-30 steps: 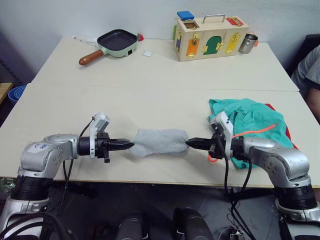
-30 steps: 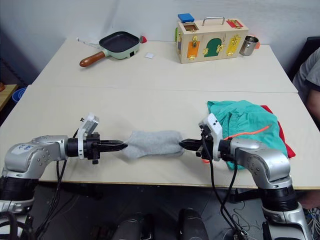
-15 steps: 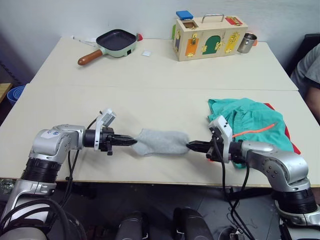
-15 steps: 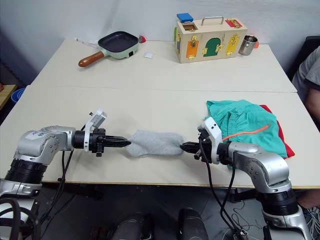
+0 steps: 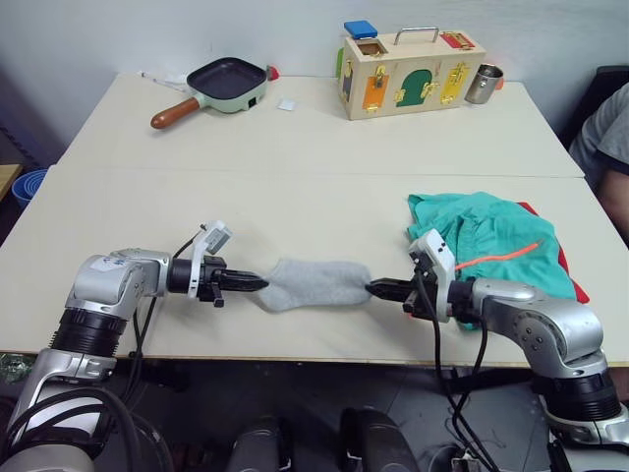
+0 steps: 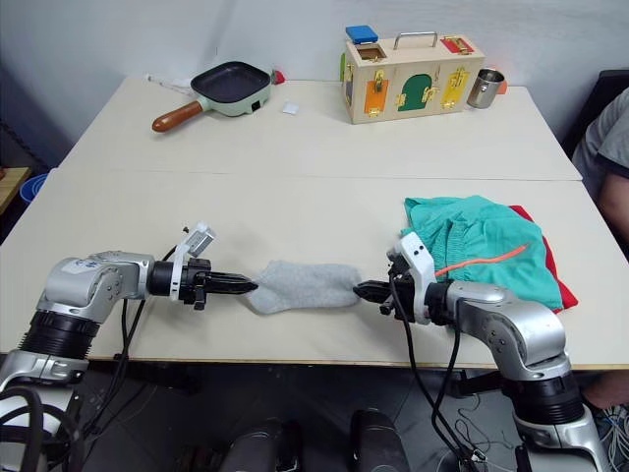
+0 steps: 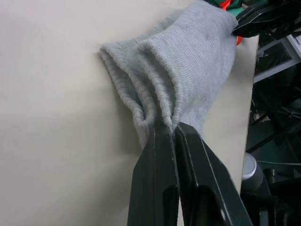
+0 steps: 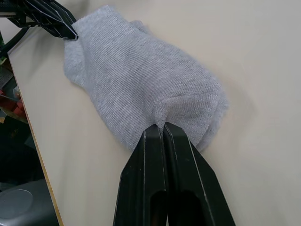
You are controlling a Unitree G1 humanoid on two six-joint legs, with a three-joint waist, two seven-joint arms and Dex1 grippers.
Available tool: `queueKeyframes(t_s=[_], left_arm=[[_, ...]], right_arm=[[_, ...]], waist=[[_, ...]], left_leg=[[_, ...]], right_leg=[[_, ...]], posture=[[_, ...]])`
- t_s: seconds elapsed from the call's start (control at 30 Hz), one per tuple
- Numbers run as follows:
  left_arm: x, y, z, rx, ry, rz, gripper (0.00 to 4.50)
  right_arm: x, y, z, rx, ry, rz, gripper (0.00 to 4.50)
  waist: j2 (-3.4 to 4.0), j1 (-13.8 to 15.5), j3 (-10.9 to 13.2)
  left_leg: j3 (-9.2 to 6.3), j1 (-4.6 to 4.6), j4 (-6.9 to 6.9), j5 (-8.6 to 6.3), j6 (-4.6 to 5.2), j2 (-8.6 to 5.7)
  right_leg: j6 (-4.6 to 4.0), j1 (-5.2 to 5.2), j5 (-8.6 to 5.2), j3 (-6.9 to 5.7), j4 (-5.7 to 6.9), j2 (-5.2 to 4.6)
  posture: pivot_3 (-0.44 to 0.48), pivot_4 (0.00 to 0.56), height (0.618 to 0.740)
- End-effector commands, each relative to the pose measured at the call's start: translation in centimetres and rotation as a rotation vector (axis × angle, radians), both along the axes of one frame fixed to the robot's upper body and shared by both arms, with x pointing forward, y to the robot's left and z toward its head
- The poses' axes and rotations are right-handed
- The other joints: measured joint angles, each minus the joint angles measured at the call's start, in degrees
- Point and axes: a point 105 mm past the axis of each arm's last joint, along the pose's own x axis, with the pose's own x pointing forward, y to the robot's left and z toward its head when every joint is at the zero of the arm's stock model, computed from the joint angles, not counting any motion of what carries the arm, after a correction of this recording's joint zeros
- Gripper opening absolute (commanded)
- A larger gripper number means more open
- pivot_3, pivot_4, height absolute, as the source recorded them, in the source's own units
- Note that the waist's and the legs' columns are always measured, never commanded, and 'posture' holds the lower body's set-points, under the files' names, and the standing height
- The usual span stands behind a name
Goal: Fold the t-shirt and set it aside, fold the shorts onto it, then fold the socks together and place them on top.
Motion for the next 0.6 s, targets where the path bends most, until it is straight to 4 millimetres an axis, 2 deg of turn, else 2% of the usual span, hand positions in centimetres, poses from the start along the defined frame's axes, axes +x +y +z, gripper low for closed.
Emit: queueKeyframes(t_s=[0.03, 0.3, 0.43, 0.47, 0.5, 0.6], left_arm=[[0.4, 0.6, 1.3, 0.011, -0.050, 0.012, 0.00], [1.3, 0.3, 1.5, -0.007, -0.083, 0.049, 0.00], [1.0, 0.3, 1.3, 0.004, -0.085, 0.028, 0.00], [0.8, 0.3, 1.3, 0.004, -0.089, 0.025, 0.47], [0.7, 0.3, 1.2, 0.002, -0.091, 0.020, 0.65], [0.8, 0.6, 1.3, 0.002, -0.112, 0.044, 1.55]], right_arm=[[0.0, 0.5, 0.5, 0.008, -0.028, 0.023, 0.02], [0.2, 0.8, -0.4, 0.007, -0.030, 0.019, 0.02], [0.1, 0.8, -0.4, 0.018, -0.034, 0.014, 0.02], [0.0, 0.7, -0.5, 0.036, -0.002, 0.001, 0.00], [-0.9, 0.9, -0.6, 0.035, 0.035, 0.053, 0.00], [-0.4, 0.4, -0.4, 0.040, -0.022, 0.009, 0.65]], waist=[[0.00, 0.0, 0.0], [0.00, 0.1, 0.0], [0.00, 0.0, 0.0], [0.00, 0.0, 0.0], [0.00, 0.0, 0.0], [0.00, 0.0, 0.0]], left_leg=[[0.00, 0.00, 0.00, 0.00, 0.00, 0.00], [0.01, 0.00, 0.02, 0.00, 0.01, -0.01], [0.02, -0.01, 0.04, 0.01, 0.02, -0.01], [0.02, -0.02, 0.04, 0.01, 0.01, 0.00], [0.02, -0.01, 0.04, 0.01, 0.01, 0.00], [0.01, -0.01, 0.03, 0.01, 0.01, 0.03]], right_leg=[[0.00, 0.00, 0.00, 0.00, 0.00, 0.00], [0.00, 0.01, 0.00, 0.00, 0.01, 0.00], [0.01, 0.00, 0.01, 0.01, 0.16, 0.01], [0.01, 0.00, 0.01, 0.01, 0.25, 0.02], [0.01, 0.00, 0.01, 0.01, 0.26, 0.02], [0.01, 0.00, 0.01, 0.01, 0.26, 0.04]], posture=[[0.000, 0.150, 0.740], [0.000, 0.150, 0.740], [0.000, 0.150, 0.740], [0.000, 0.150, 0.740], [0.000, 0.150, 0.740], [0.000, 0.150, 0.740]])
